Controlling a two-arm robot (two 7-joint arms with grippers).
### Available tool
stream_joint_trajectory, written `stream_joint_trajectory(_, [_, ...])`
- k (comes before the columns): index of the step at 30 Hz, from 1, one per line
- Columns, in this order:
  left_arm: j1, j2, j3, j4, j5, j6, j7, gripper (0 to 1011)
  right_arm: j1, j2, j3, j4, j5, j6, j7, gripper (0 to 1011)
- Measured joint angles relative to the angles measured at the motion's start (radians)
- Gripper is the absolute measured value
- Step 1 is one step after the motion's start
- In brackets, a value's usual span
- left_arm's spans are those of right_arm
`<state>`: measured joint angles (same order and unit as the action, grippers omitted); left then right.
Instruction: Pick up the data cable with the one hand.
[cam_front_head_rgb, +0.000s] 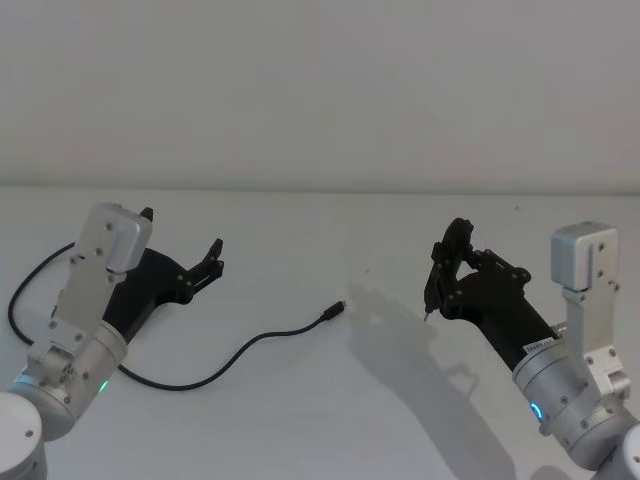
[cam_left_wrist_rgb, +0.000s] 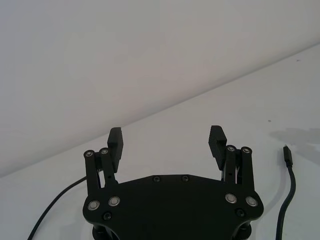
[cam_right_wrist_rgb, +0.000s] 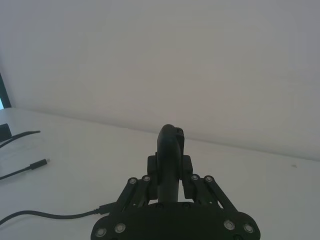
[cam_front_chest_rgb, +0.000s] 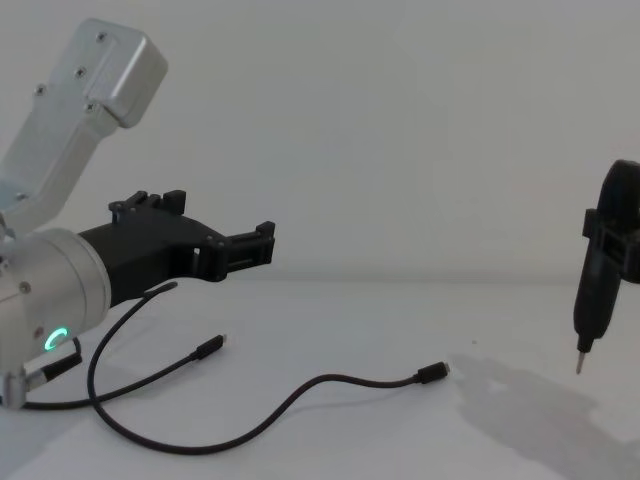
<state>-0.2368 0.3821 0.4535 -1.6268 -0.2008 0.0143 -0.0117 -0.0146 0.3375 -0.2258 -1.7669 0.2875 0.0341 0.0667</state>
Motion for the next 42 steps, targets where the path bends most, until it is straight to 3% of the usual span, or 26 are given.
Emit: stream_joint_trajectory(42, [-0.001, 0.0, 0.001, 0.001, 0.0, 0.0, 0.0, 1001, 0.0, 0.0, 0.0, 0.0, 0.0, 0.0, 0.0, 274])
